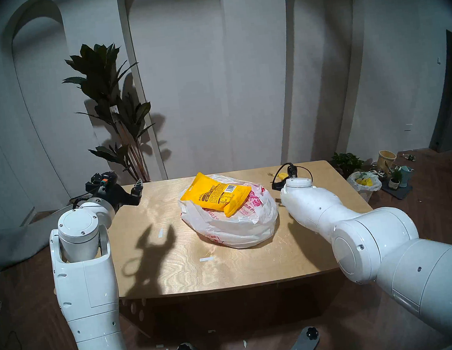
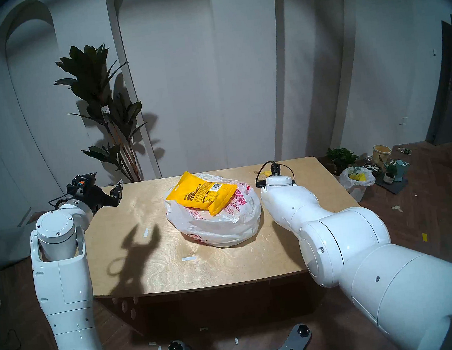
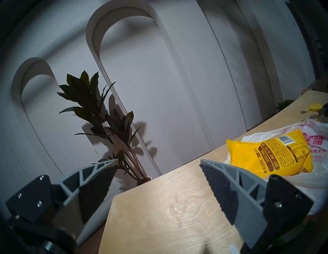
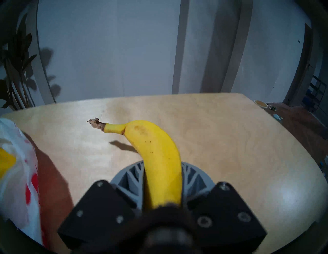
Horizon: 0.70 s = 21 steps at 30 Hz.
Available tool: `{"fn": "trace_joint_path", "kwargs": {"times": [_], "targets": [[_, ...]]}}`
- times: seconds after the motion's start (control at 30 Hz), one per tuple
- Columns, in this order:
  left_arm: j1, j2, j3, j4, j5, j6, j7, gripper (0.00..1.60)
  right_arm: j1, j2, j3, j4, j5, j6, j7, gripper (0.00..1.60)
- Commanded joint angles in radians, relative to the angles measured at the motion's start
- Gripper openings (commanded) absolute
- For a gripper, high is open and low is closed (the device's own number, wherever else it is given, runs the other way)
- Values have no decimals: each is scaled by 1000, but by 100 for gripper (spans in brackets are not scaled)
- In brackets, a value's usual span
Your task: Bag the groceries: heavy items first, fragile items on top
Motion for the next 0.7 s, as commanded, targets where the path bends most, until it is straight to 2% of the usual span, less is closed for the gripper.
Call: {"fn": "trace_joint_path", "kwargs": {"times": [0.0, 0.33, 0.67], "targets": [[-4, -1, 3, -12, -8, -6, -5, 160, 115, -27, -31, -120, -25, -84, 33, 0], [9, 15, -3, 4, -3, -11, -2, 160, 64, -70, -95, -202, -56, -87, 109, 0], [9, 20, -2, 16, -7, -13, -2, 160, -42, -115, -157, -189, -73, -54, 191, 0]]}}
